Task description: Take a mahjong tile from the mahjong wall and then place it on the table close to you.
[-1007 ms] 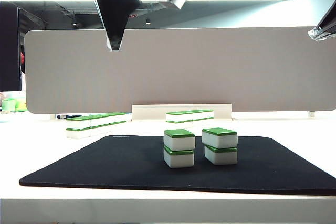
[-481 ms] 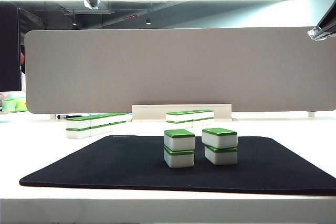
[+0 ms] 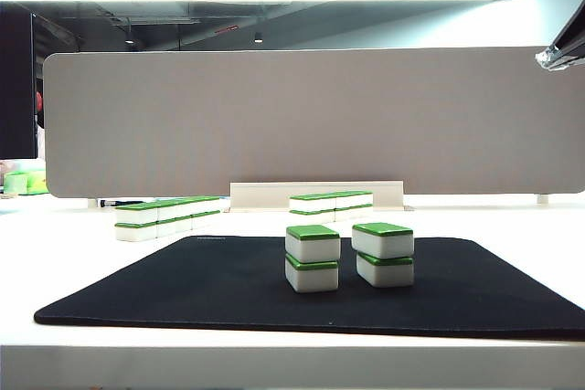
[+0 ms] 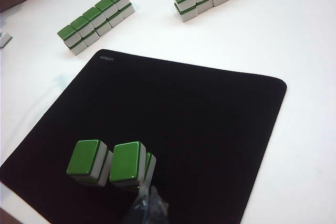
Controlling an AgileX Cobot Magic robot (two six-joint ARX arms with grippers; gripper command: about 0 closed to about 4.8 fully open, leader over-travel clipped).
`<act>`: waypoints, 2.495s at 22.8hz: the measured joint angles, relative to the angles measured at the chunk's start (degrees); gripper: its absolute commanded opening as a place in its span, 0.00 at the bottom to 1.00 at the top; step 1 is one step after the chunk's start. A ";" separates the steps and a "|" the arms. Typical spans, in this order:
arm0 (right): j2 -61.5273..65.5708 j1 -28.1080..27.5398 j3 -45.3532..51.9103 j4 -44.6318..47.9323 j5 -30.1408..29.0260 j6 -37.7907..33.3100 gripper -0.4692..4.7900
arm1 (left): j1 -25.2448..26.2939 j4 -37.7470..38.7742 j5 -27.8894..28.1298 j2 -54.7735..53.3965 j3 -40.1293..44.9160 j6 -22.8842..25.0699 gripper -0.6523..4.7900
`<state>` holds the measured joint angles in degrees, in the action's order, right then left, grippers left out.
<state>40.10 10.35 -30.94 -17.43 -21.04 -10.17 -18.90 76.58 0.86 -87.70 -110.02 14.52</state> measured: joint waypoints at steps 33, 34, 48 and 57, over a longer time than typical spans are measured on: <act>0.00 0.07 0.00 0.02 0.00 0.00 0.09 | 10.64 -56.50 14.34 35.82 60.13 -11.30 0.11; 0.00 0.13 0.00 0.00 0.00 0.00 0.09 | 10.93 -60.59 14.32 39.82 66.58 -11.65 0.11; 0.02 0.11 0.00 0.02 0.00 0.00 0.09 | 21.27 -72.91 9.84 77.13 104.17 -23.39 0.11; 0.02 0.13 -0.02 0.02 0.00 0.00 0.09 | 21.22 -72.91 7.28 81.18 108.00 -23.39 0.11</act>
<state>40.12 10.48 -30.96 -17.41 -21.04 -10.17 2.33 3.66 8.14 -6.52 -2.02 -8.86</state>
